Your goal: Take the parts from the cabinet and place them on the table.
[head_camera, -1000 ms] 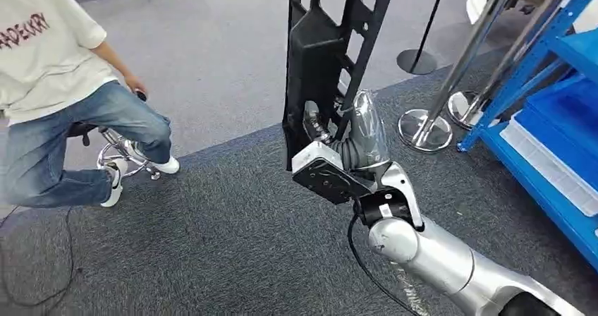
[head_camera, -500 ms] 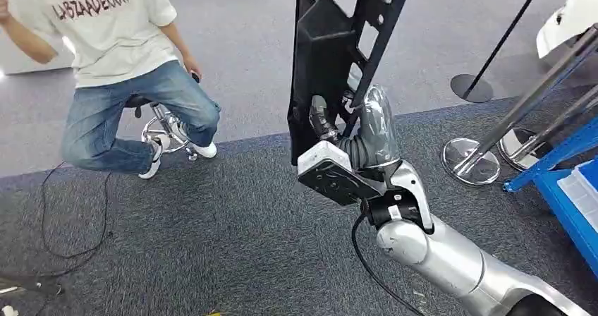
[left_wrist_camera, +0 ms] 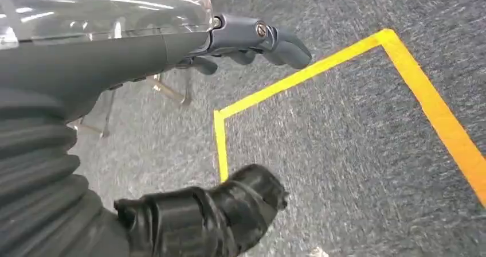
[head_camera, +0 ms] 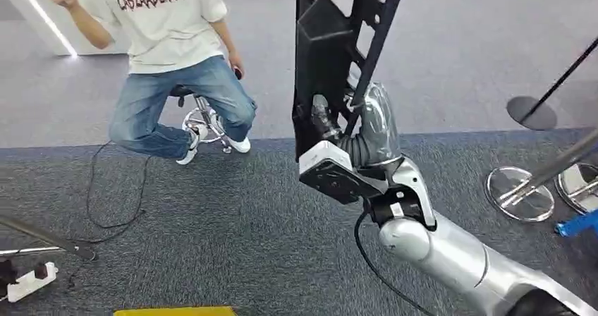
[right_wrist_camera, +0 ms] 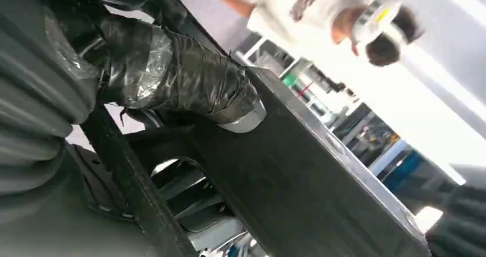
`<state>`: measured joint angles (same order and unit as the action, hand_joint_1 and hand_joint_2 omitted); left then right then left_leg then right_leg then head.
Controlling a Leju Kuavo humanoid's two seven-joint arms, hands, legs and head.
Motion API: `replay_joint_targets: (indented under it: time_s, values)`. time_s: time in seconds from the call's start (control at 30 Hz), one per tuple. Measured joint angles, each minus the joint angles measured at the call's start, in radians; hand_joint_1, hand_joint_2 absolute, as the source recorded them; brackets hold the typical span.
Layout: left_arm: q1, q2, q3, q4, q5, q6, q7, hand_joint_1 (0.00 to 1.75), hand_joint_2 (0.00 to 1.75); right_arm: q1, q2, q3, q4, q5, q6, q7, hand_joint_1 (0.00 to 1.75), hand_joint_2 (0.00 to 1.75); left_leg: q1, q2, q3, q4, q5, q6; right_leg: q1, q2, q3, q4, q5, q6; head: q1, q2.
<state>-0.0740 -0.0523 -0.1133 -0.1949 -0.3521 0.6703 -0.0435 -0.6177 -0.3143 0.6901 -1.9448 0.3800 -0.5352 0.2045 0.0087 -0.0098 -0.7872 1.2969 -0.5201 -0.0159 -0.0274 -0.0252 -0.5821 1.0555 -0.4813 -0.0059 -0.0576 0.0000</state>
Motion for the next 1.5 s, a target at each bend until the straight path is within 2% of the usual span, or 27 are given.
replay_joint_targets:
  time_s: [0.07,0.13,0.17,0.2,0.23,0.33,0.37,0.43,0.53,0.57,0.63,0.67,0.7,0.73,0.83,0.87,0.93,0.97,1.03,1.07,1.1,1.17,1.2,1.23,1.37,1.43,1.5]
  values:
    - [0.0,0.0,0.0,0.0,0.0,-0.001,0.0,0.0,1.75,0.0,0.0,0.0,0.0,0.004,0.006,0.008,1.75,1.75,0.002,0.004,-0.022,0.021,0.023,-0.001,0.0,-0.028,0.009,0.0,-0.008,0.001,0.0,0.0]
    - [0.004,0.001,0.0,0.0,0.002,-0.002,0.002,0.0,1.75,-0.003,0.0,0.0,0.0,0.01,0.009,0.013,1.75,1.75,0.001,0.012,0.037,-0.104,0.102,0.006,0.0,-0.05,0.022,-0.001,-0.018,0.003,0.0,0.0]
    - [0.004,0.001,0.0,0.0,0.002,-0.002,0.002,0.0,1.75,-0.006,0.0,0.0,0.0,0.013,0.009,0.017,1.75,1.75,-0.002,0.029,0.078,-0.183,0.14,0.014,0.0,-0.06,0.03,-0.002,-0.022,0.006,0.0,0.0]
    - [0.001,0.001,0.0,0.0,0.002,-0.002,0.002,0.0,1.75,-0.01,0.0,0.0,0.0,0.015,0.01,0.018,1.75,1.75,-0.017,0.09,0.11,-0.245,0.134,0.025,0.003,-0.074,0.038,-0.006,-0.028,0.012,0.002,0.0]
    - [-0.002,0.001,0.0,0.0,0.002,-0.002,0.002,0.0,1.75,-0.01,-0.001,0.0,-0.001,0.018,0.011,0.018,1.75,1.75,-0.028,0.092,0.119,-0.259,0.13,0.033,0.011,-0.082,0.039,-0.007,-0.032,0.018,-0.002,0.0]
    - [0.001,0.002,0.0,0.0,0.003,-0.002,0.002,0.0,1.75,-0.013,-0.002,0.0,-0.003,0.02,0.016,0.024,1.75,1.75,-0.026,0.048,0.116,-0.264,0.128,0.045,0.019,-0.12,0.06,-0.028,-0.037,0.032,0.003,0.0]
    - [0.004,0.002,0.0,0.0,0.003,-0.002,0.002,0.0,1.75,-0.016,-0.003,0.0,-0.003,0.02,0.018,0.027,1.75,1.75,-0.009,0.036,0.133,-0.284,0.135,0.054,0.011,-0.102,0.063,-0.025,-0.046,0.041,0.005,0.0]
    - [0.004,0.001,0.0,0.0,0.003,-0.003,0.001,0.0,1.75,-0.019,-0.005,0.0,-0.006,0.024,0.021,0.028,1.75,1.75,-0.012,0.015,0.141,-0.289,0.137,0.063,0.01,-0.004,0.027,0.062,-0.094,0.038,0.01,0.0]
    - [-0.004,0.001,0.0,0.0,0.003,-0.004,0.002,0.0,1.75,-0.014,-0.006,0.0,-0.006,0.026,0.023,0.03,1.75,1.75,-0.013,-0.029,0.141,-0.286,0.132,0.072,0.009,0.024,-0.102,0.276,-0.158,0.04,0.014,0.0]
    - [-0.004,0.002,0.0,0.0,0.003,-0.005,0.001,0.0,1.75,-0.014,-0.009,0.0,-0.006,0.026,0.023,0.032,1.75,1.75,-0.013,-0.047,0.141,-0.282,0.13,0.071,0.008,0.024,-0.118,0.28,-0.138,0.042,0.015,0.0]
    - [-0.003,0.001,0.0,0.0,0.004,-0.005,0.001,0.0,1.75,-0.017,-0.011,0.0,-0.006,0.029,0.027,0.036,1.75,1.75,-0.01,-0.082,0.142,-0.268,0.121,0.065,0.005,0.028,-0.085,0.164,-0.042,0.044,0.015,0.0]
    - [0.0,0.001,0.0,0.0,0.004,-0.006,0.002,0.0,1.75,-0.019,-0.011,0.0,-0.006,0.032,0.03,0.037,1.75,1.75,-0.008,-0.098,0.142,-0.257,0.113,0.06,0.0,0.052,-0.052,0.074,0.012,0.046,0.016,0.0]
    - [0.003,0.001,0.0,0.0,0.004,-0.006,0.002,0.0,1.75,-0.02,-0.013,0.0,-0.006,0.035,0.033,0.039,1.75,1.75,-0.004,-0.108,0.135,-0.248,0.108,0.055,-0.009,0.112,-0.036,0.033,0.011,0.045,0.015,0.0]
    - [-0.002,0.001,0.0,0.0,0.004,-0.006,0.002,0.0,1.75,-0.022,-0.015,0.0,-0.008,0.037,0.036,0.04,1.75,1.75,-0.011,-0.126,0.121,-0.23,0.104,0.049,-0.009,0.125,-0.028,0.011,0.004,0.046,0.012,0.0]
    - [0.003,0.001,0.0,0.0,0.004,-0.006,0.002,0.0,1.75,-0.026,-0.015,0.0,-0.008,0.038,0.042,0.043,1.75,1.75,0.002,-0.165,0.113,-0.245,0.117,0.026,0.004,0.087,-0.029,0.015,0.008,0.028,0.014,0.0]
    - [0.004,0.006,0.0,0.0,0.005,-0.006,0.002,0.0,1.75,-0.029,-0.015,0.0,-0.008,0.04,0.043,0.042,1.75,1.75,0.002,-0.168,0.105,-0.243,0.115,0.023,-0.008,0.068,-0.02,0.006,0.012,0.022,0.014,0.0]
    - [0.007,0.002,0.0,-0.001,0.006,-0.006,0.002,0.0,1.75,-0.033,-0.016,0.0,-0.009,0.041,0.049,0.046,1.75,1.75,-0.008,-0.044,0.082,-0.181,0.081,0.015,-0.002,0.044,-0.008,-0.004,0.012,0.009,-0.003,0.0]
    - [0.003,0.002,0.0,-0.001,0.006,-0.006,0.002,0.0,1.75,-0.036,-0.016,0.0,-0.009,0.043,0.051,0.046,1.75,1.75,-0.003,-0.013,0.042,-0.105,0.046,0.009,0.002,0.029,-0.006,-0.004,0.01,0.007,-0.002,0.0]
    - [0.0,0.001,0.0,-0.001,0.006,-0.006,0.002,0.0,1.75,-0.036,-0.016,0.0,-0.009,0.044,0.054,0.047,1.75,1.75,0.004,0.002,-0.032,0.029,0.0,0.004,0.007,-0.004,-0.002,-0.004,0.004,0.002,-0.002,0.0]
    - [0.0,0.001,0.0,-0.001,0.006,-0.007,0.002,0.0,1.75,-0.036,-0.016,0.0,-0.009,0.044,0.056,0.05,1.75,1.75,0.005,0.003,-0.044,0.048,0.006,0.002,0.008,-0.019,-0.001,-0.004,0.002,0.001,-0.003,0.0]
    - [0.001,0.001,0.0,-0.001,0.006,-0.008,0.002,0.0,1.75,-0.036,-0.016,0.0,-0.009,0.045,0.058,0.05,1.75,1.75,0.006,0.005,-0.031,0.02,0.031,0.002,0.008,-0.032,0.002,-0.004,-0.001,0.002,-0.003,0.0]
    - [0.005,0.002,0.0,-0.001,0.007,-0.009,0.002,0.0,1.75,-0.038,-0.016,0.0,-0.009,0.047,0.06,0.053,1.75,1.75,0.006,0.019,0.059,-0.143,0.113,0.007,0.008,-0.059,0.014,-0.004,-0.01,0.006,-0.003,0.0]
    - [0.004,0.002,0.0,-0.001,0.007,-0.009,0.002,0.0,1.75,-0.041,-0.016,0.0,-0.009,0.047,0.061,0.053,1.75,1.75,0.002,0.054,0.105,-0.23,0.133,0.012,0.009,-0.071,0.022,-0.005,-0.015,0.011,-0.002,0.0]
    - [-0.001,0.002,0.0,-0.001,0.007,-0.011,0.002,0.0,1.75,-0.044,-0.016,0.0,-0.009,0.047,0.062,0.053,1.75,1.75,-0.017,0.069,0.119,-0.241,0.114,0.018,0.017,-0.081,0.022,-0.007,-0.019,0.017,-0.003,0.0]
    - [0.003,0.005,0.0,-0.001,0.011,-0.012,0.002,0.0,1.75,-0.051,-0.016,0.0,-0.008,0.047,0.067,0.058,1.75,1.75,-0.018,0.025,0.119,-0.259,0.118,0.045,0.019,-0.117,0.042,-0.022,-0.027,0.04,0.0,0.0]
    - [0.006,0.005,0.0,-0.001,0.013,-0.012,0.002,0.0,1.75,-0.052,-0.017,0.0,-0.008,0.047,0.069,0.059,1.75,1.75,-0.007,0.006,0.133,-0.275,0.123,0.058,0.007,-0.022,0.021,0.026,-0.056,0.044,0.004,0.0]
    - [-0.001,0.005,0.0,-0.001,0.013,-0.011,0.002,0.0,1.75,-0.053,-0.02,0.0,-0.007,0.047,0.07,0.059,1.75,1.75,-0.007,-0.014,0.134,-0.274,0.122,0.07,0.01,0.016,-0.064,0.179,-0.122,0.043,0.01,0.0]
